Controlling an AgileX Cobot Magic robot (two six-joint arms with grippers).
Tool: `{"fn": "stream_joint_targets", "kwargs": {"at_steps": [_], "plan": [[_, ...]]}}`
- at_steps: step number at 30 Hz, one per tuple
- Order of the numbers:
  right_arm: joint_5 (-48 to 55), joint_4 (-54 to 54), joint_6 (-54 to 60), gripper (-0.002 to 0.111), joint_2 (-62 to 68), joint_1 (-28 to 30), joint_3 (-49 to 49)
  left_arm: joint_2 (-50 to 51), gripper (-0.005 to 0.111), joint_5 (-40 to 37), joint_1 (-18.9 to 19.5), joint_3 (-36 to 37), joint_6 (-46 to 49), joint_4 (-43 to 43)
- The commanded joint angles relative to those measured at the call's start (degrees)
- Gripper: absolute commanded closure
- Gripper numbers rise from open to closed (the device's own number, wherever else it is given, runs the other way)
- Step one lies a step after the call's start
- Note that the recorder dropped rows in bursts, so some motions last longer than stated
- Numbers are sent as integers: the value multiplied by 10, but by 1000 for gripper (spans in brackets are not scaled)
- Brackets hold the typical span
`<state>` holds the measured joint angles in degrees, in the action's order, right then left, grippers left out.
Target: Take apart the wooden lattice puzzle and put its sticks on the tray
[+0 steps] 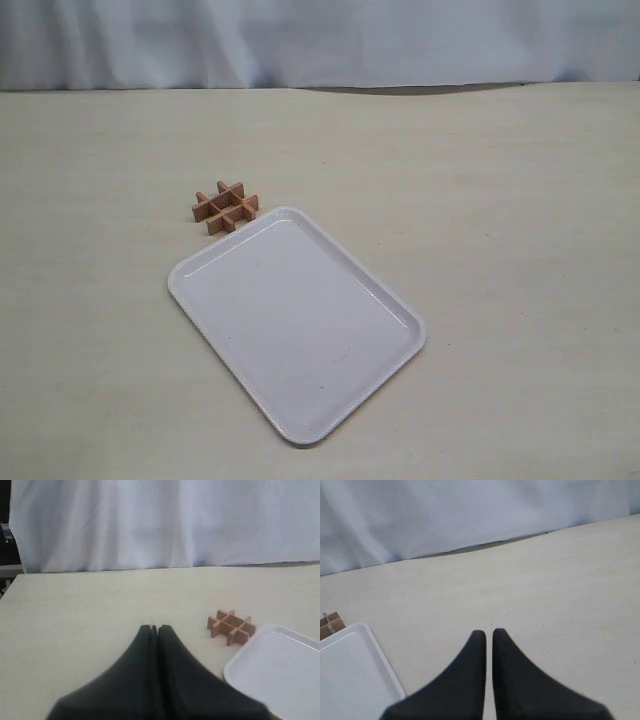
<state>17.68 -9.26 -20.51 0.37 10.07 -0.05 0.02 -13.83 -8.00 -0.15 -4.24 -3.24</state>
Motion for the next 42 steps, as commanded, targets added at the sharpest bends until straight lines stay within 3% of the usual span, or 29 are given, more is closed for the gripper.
{"fn": "stream_joint_targets", "kwargs": {"at_steps": [1, 20, 32, 37, 42], "plan": [[-7, -3, -1, 104, -4, 4, 1, 0, 107, 7, -3, 1, 2, -7], [-7, -3, -1, 104, -4, 4, 1, 0, 107, 8, -3, 1, 2, -13], [-7, -3, -1, 104, -4, 4, 1, 0, 107, 134, -3, 1, 0, -46], [-7, -3, -1, 104, -4, 4, 1, 0, 107, 249, -3, 1, -73, -4], [-7, -3, -1, 104, -4, 4, 1, 0, 107, 309, -3, 1, -252, 10]]}}
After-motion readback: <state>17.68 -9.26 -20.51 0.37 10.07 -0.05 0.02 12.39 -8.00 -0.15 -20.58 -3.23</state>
